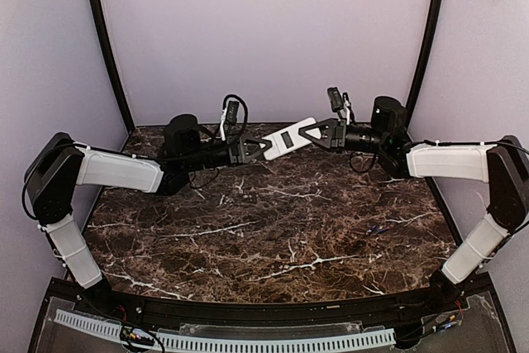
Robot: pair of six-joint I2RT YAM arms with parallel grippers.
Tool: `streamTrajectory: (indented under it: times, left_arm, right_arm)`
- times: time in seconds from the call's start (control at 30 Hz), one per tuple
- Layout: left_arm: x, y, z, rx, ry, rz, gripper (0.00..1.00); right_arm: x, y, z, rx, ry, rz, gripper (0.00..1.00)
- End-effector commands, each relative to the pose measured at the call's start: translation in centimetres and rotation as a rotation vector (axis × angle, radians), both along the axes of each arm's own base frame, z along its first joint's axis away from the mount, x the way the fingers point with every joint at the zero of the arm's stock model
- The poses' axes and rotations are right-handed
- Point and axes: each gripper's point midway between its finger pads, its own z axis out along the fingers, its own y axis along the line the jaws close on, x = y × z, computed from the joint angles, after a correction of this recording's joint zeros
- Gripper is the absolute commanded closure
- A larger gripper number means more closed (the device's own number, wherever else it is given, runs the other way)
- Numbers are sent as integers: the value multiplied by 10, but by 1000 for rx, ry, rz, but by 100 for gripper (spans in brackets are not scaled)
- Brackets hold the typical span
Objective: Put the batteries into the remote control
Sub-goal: Remove the battery cover from the remote control.
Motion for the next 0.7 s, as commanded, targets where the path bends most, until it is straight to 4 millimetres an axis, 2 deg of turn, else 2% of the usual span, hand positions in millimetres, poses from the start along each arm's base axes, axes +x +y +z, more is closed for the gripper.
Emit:
streamTrajectory:
  times: [0.0, 0.1, 0.17, 0.23, 0.3, 0.37, 0.47, 0.67]
  left_arm:
    - [-2, 1, 3, -3, -31, -14, 86]
    - [-3, 2, 3, -7, -32, -22, 88]
    - [-3, 1, 5, -12, -35, -26, 84]
    - [-3, 1, 6, -17, -35, -30, 76]
    - [-4, 0, 9, -22, -37, -40, 62]
    - [-5, -1, 8, -22, -36, -48, 58]
    - [-5, -1, 6, -12, -31, -46, 59]
    - [-5, 0, 3, -2, -27, -44, 78]
  right_arm:
    - [-4, 1, 19, 38, -48, 19, 100]
    - [-4, -3, 21, 46, -48, 16, 100]
    - [-4, -3, 21, 49, -46, 20, 100]
    - [-4, -3, 21, 52, -46, 21, 100]
    - [-5, -3, 20, 56, -43, 22, 100]
    - [-5, -4, 20, 57, -40, 20, 100]
    - [-4, -5, 20, 56, -43, 13, 100]
    - [-1, -7, 21, 44, -50, 0, 100]
